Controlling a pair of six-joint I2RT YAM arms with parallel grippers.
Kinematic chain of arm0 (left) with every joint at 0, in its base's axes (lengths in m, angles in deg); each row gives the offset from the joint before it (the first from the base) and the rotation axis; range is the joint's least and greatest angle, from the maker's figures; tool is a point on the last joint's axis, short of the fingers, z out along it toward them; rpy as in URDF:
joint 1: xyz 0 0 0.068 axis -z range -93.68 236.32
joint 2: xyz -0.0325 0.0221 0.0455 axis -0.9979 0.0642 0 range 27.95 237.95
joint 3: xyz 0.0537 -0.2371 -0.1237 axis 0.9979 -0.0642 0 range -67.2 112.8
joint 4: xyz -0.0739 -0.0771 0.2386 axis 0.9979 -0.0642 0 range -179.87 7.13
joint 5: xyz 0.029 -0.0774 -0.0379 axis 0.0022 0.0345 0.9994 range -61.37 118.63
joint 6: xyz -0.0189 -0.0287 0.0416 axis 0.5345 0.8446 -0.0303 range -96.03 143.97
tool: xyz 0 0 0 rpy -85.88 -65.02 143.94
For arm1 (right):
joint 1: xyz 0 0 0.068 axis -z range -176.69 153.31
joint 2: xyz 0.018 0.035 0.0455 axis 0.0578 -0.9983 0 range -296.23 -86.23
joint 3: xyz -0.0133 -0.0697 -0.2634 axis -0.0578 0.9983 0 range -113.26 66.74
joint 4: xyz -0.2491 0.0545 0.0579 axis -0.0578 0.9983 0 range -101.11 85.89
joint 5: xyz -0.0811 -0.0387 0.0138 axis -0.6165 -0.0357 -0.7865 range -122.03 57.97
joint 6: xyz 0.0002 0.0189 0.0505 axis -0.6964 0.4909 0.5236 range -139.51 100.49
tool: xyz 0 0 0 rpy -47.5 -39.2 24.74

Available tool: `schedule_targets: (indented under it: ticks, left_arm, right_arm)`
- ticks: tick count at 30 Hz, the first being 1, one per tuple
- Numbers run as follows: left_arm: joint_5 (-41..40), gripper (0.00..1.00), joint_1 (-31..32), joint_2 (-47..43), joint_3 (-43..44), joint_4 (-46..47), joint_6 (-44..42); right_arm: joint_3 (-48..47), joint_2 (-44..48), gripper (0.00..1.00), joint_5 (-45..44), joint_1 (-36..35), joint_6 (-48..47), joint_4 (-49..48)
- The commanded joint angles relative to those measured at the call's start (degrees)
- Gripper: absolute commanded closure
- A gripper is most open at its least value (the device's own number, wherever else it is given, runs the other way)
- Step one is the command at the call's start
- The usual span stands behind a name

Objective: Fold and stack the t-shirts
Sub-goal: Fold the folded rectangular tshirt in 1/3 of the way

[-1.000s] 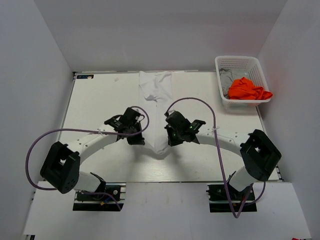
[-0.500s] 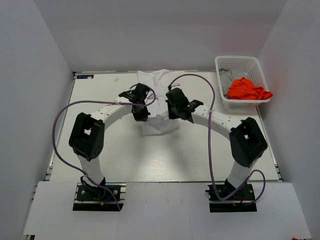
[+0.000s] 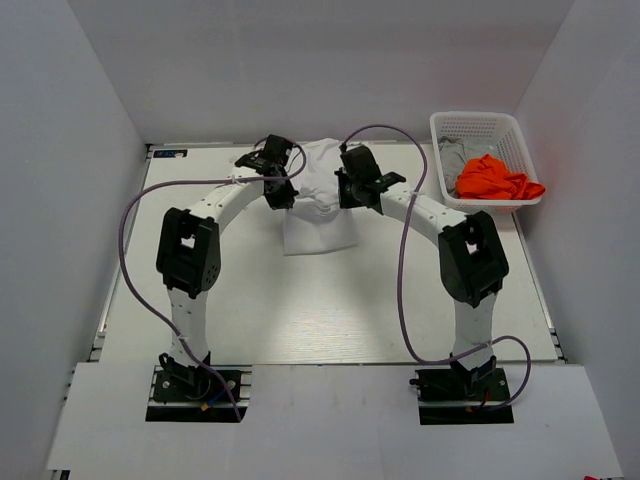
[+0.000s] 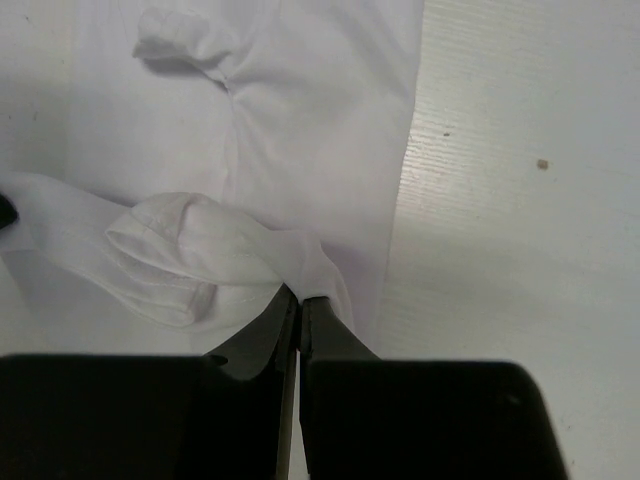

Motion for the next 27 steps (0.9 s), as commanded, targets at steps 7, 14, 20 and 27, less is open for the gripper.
schedule_targets:
  ticks: [7, 14, 20, 27]
  left_arm:
    - [2.89, 1.0, -1.73, 7.1, 9.12, 0.0, -1.86]
    - [3.51, 1.0, -3.49, 8.87, 10.35, 2.81, -2.39]
    - [3.51, 0.68, -6.91, 11.32, 13.32, 6.75, -1.86]
    - [3.26, 0.0, -9.2, 8.64, 15.64, 5.27, -4.06]
  right_arm:
    - [-9.29, -7.67, 1.0, 6.41, 3.26, -1.92, -3.01]
    - [-14.12, -13.21, 1.0, 8.34, 4.93, -1.66, -5.21]
    - [-17.03, -16.12, 0.8, 10.28, 6.59, -0.96, -8.81]
    - [-16.68, -12.1, 0.1, 17.13, 7.74, -0.96, -13.65]
